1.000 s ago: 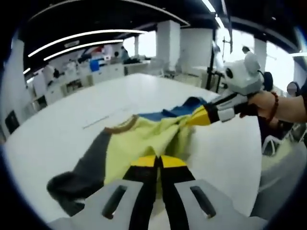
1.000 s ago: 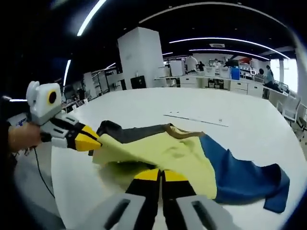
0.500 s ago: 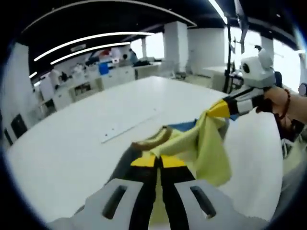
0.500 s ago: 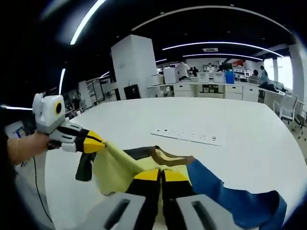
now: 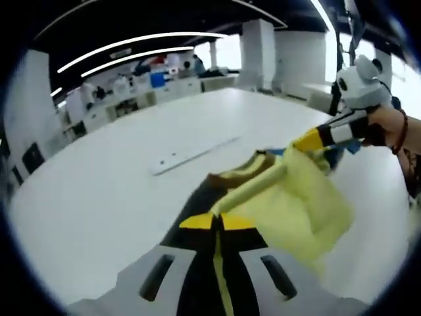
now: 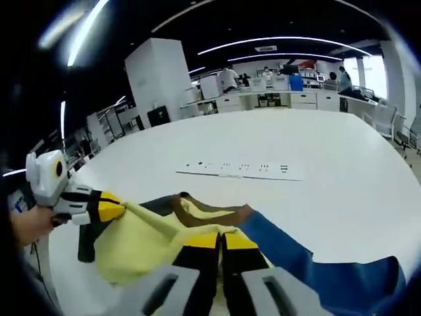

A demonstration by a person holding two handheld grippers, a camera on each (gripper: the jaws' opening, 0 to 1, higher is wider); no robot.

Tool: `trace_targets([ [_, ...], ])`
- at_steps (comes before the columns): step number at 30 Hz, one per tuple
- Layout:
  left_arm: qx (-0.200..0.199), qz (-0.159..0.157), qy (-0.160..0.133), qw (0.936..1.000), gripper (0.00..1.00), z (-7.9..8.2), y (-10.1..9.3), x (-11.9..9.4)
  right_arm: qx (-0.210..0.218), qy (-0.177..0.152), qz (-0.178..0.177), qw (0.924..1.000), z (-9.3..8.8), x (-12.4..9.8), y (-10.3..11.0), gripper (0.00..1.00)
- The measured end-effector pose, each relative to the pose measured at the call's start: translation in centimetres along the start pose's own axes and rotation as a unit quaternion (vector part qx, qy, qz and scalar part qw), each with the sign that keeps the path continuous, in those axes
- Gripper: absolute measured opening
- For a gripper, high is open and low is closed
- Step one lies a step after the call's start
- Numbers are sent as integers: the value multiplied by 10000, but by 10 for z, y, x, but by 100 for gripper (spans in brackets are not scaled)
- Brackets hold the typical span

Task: Fold the garment on the visible template until the final outline fits inside the template.

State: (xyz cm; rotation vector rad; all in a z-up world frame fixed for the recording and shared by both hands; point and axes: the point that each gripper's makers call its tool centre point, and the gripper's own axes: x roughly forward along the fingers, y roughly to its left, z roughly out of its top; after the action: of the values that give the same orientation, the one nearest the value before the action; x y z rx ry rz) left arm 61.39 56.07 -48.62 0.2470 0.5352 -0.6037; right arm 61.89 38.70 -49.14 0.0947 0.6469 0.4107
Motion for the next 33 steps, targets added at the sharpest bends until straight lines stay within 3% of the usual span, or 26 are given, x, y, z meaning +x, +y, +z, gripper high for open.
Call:
trace_targets([
  [3,-65,50,110,9999,0,-9,4,6,-22,143,-126,9998,-8,2,-8,0],
  [4,-321,29,104,9994,0,-10,4,7,-41,164,-125,9998,-10,3,-9,0],
  [9,-338,152,142,9992,0,-13,6,4,73,204,-159,9996,-12,2,-11,0],
  [12,-351,292,126,9989,9,-11,11,-4,162,124,-132,9997,-8,-3,-10,0],
  [19,-569,308,-293,9975,40,5,10,-32,147,39,-44,9999,-8,-24,0,32],
  [25,-702,462,-493,9952,58,7,7,-63,21,149,0,9999,-25,-49,8,54],
  [31,-923,530,-678,9920,70,7,0,-82,-40,246,85,9997,-44,-70,16,60],
  [33,-1124,562,-884,9881,71,9,0,-87,-54,273,108,9996,-50,-77,18,61],
])
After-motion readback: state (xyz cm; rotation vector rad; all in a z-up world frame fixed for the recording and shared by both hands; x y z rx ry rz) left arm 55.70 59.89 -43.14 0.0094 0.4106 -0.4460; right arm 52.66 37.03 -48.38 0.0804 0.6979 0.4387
